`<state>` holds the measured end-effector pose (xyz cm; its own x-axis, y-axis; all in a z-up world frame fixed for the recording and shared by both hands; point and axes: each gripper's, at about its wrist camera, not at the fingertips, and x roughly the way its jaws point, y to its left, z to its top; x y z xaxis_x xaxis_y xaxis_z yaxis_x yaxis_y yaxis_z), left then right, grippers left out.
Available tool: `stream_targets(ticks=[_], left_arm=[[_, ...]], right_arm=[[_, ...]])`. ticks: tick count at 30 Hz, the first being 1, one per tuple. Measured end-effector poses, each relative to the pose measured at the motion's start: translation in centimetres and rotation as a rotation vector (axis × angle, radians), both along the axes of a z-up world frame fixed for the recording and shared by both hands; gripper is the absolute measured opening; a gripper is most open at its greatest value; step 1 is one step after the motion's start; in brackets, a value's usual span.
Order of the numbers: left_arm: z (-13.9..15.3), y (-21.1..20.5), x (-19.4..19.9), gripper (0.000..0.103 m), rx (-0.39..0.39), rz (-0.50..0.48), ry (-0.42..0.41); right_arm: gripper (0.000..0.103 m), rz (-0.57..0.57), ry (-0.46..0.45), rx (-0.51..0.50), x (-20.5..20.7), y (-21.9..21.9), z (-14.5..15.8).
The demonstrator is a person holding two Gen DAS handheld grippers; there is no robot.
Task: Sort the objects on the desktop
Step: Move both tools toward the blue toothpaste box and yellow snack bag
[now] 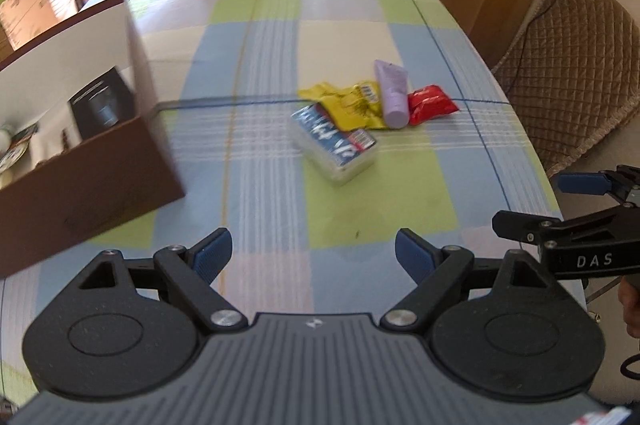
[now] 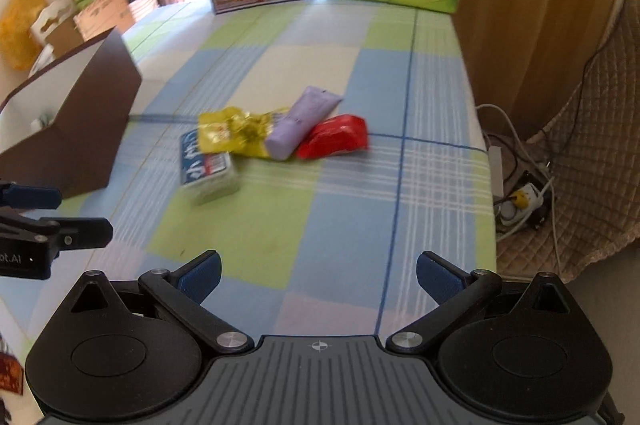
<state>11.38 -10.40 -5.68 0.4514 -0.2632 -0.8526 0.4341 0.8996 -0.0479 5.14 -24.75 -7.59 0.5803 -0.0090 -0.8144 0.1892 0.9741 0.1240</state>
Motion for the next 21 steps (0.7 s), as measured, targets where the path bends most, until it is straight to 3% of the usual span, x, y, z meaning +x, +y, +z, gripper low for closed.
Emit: stream_targets(ticks=[10, 21], left_arm=[[-2.7, -3.8, 3.8, 0.086, -0.012, -0.041, 0.021], [-6.2, -7.1, 7.5, 0.086, 0.036, -0.028, 0.02]], right_arm=[[0.101, -0.057, 0.013, 0.016, 3.3, -3.8, -2.0], [0.101, -0.093, 0.023, 0.025, 5.9, -6.6, -3.1]])
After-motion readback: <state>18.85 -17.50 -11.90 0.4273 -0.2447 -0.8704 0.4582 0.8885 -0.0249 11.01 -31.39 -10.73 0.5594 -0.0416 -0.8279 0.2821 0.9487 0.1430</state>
